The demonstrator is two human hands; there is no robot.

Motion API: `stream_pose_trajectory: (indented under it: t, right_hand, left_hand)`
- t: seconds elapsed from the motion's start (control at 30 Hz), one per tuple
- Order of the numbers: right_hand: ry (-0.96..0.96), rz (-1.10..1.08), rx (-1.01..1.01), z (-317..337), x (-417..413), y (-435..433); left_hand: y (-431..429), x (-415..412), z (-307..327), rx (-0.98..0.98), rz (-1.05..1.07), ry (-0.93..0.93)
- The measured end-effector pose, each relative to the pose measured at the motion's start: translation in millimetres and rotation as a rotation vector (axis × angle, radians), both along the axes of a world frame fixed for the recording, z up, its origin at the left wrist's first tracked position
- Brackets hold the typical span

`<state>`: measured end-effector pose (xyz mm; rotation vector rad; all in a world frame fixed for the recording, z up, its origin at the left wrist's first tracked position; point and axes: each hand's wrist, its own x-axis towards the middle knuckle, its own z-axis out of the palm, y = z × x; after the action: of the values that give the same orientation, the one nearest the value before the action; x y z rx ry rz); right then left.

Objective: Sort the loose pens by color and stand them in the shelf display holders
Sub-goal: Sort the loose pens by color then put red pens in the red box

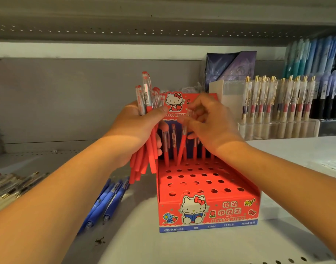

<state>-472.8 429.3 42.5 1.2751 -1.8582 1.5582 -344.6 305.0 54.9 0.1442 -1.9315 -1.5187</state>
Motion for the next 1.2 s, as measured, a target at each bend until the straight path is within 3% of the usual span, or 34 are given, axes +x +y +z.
stream_pose_trajectory:
  t: [0.13,0.23,0.3,0.4,0.53,0.73,0.97,1.2]
  right_hand:
    - [-0.038,0.114,0.322,-6,5,-1]
    - [0.129,-0.043,0.403,1,4,3]
    - [0.119,-0.071,0.304,8,7,6]
    - [-0.234,0.246,0.03,17,16,9]
    - [-0.342,0.496,-0.002,17,24,11]
    - [-0.341,0.451,-0.018,15,24,11]
    - [-0.534,0.567,-0.141,20,22,11]
    - [-0.5,0.44,-0.252,25,19,11]
  left_hand:
    - [1,1,-1,-0.018,-0.034,-0.033]
    - [1,1,-3,-0.037,-0.063,-0.034]
    - [1,2,-3,-0.045,-0.095,-0.047]
    - [3,3,-3,-0.069,-0.147,-0.077]
    - [5,2,-8,-0.104,-0.196,-0.089]
    - [6,0,-10,-0.113,-0.219,-0.085]
    - [5,2,-5,-0.039,-0.188,-0.131]
    - [2,-1,-4,0.02,-0.128,-0.062]
